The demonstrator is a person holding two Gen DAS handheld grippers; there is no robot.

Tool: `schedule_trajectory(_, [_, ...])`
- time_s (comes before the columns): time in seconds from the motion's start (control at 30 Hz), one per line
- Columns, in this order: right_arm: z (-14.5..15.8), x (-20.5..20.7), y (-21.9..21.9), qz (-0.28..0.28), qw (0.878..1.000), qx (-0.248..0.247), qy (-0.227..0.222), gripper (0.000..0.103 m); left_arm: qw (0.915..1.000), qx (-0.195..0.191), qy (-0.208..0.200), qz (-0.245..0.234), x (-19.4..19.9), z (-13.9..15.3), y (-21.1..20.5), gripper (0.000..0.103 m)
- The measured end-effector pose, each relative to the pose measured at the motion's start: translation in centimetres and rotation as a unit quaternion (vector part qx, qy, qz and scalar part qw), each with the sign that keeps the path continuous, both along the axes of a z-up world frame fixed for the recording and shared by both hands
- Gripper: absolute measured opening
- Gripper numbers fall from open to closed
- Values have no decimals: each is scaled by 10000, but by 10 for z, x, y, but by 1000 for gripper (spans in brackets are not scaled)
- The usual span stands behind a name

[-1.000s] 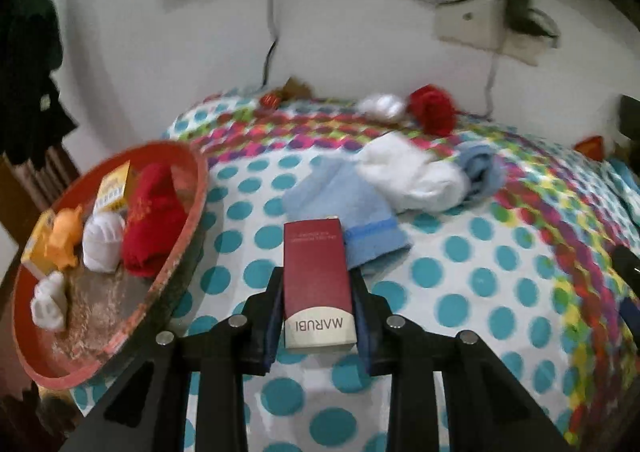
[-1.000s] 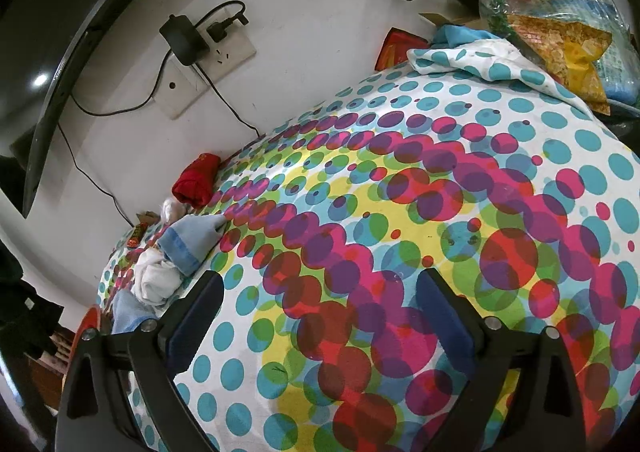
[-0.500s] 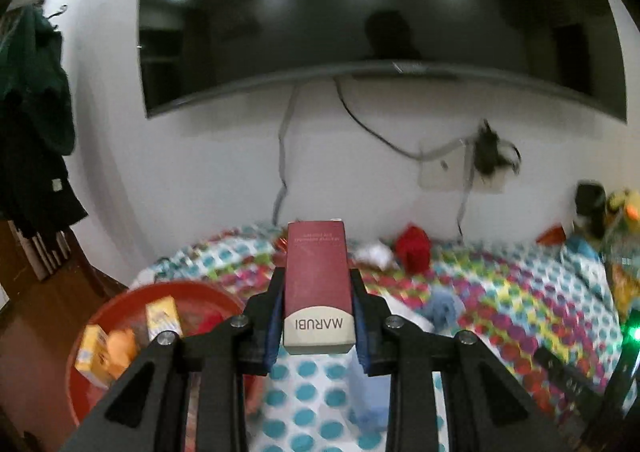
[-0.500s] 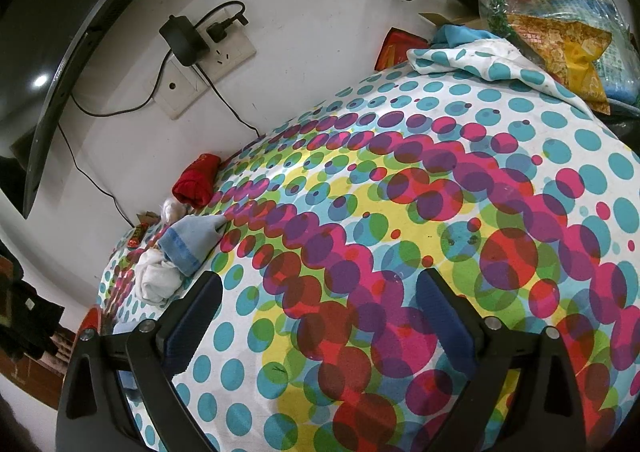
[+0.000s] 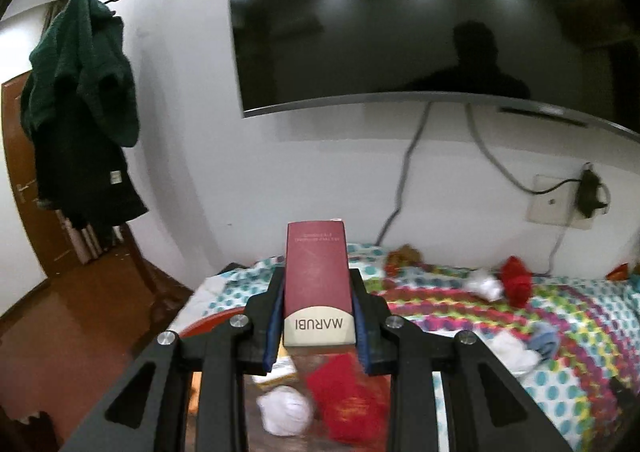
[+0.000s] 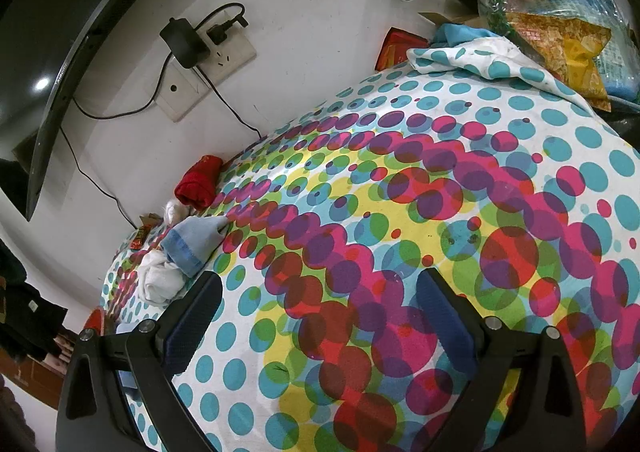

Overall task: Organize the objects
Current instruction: 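Carry the MARUBI box with the left gripper and set it on the tray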

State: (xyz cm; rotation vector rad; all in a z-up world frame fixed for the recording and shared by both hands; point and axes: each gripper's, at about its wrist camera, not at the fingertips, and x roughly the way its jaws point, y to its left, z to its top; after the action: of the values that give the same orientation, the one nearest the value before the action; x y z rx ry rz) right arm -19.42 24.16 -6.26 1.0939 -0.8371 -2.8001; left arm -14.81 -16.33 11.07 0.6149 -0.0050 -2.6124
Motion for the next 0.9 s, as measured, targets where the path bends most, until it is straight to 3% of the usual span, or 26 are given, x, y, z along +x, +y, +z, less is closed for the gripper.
schedule_trajectory(0.37, [0,0,-1,1,10000,2,-2,97,9982,-86,-337,489,7,-28,-71,29])
schedule_trajectory(0.5, [0,0,0,1,10000,3,-2,97,9961,66,-534,697,5,-41,-102,29])
schedule_trajectory(0.9, [0,0,-1,12,10000,17,-11,97,9811,521,-1489,1123,-12,-107,-159,29])
